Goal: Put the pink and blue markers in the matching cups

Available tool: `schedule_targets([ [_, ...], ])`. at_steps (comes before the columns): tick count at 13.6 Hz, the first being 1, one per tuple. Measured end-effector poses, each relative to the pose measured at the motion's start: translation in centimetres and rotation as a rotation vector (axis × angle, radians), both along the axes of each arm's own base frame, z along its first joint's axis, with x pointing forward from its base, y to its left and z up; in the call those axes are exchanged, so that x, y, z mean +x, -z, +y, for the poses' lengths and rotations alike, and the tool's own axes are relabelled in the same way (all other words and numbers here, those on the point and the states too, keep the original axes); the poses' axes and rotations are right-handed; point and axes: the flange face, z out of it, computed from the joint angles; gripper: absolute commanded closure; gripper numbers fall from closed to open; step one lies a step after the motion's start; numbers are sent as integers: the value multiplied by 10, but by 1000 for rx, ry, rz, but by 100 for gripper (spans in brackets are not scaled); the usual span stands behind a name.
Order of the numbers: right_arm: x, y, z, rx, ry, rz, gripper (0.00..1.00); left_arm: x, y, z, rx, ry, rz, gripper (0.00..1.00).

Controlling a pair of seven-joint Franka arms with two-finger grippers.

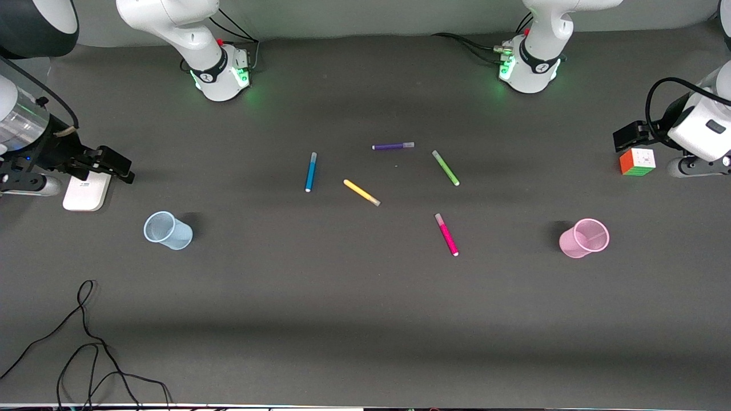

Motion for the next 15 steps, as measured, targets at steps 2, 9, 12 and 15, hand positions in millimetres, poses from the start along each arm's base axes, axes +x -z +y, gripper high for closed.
schedule_targets([
  [2,-1,1,2,0,-4,5,0,-1,1,0,1,0,9,0],
  [9,-9,30,31,-20,-54,153,0,-1,8,-9,1,14,39,0],
  [12,-3,60,52,42,-62,232,0,13,46,-56,-2,77,93,0],
  [15,4,104,89,121,-86,333,0,36,113,-119,-25,39,129,0],
])
